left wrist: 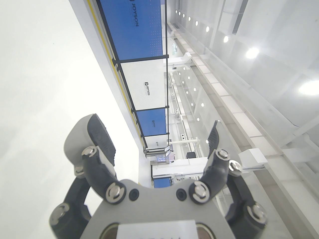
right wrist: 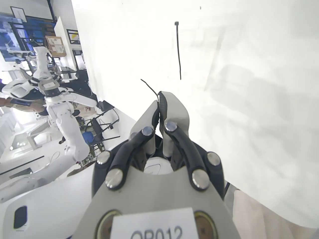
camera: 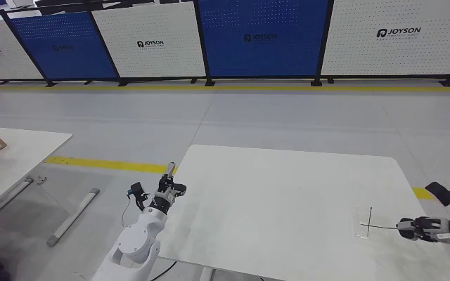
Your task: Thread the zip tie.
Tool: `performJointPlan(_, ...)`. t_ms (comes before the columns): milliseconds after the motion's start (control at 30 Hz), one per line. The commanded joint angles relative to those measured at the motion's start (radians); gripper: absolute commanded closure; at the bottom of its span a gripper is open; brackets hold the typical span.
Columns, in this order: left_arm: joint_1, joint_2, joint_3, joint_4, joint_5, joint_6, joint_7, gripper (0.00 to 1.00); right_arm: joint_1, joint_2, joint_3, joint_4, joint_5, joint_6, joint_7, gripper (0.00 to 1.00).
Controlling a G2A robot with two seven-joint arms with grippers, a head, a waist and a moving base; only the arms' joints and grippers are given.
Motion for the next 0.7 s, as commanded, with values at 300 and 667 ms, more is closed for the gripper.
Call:
performJointPlan(300, 0.000, 0.000, 0.000, 0.000, 0.000, 0.000, 0.000, 0.00, 0.001, -0.001, -0.004, 0.000, -0.004, 0.003, -0.010, 1.00)
performJointPlan(667, 0.000, 0.000, 0.000, 0.000, 0.000, 0.000, 0.000, 0.00, -0.129, -0.003, 0.097, -0.124, 0.200, -0.331, -0.144, 1.00)
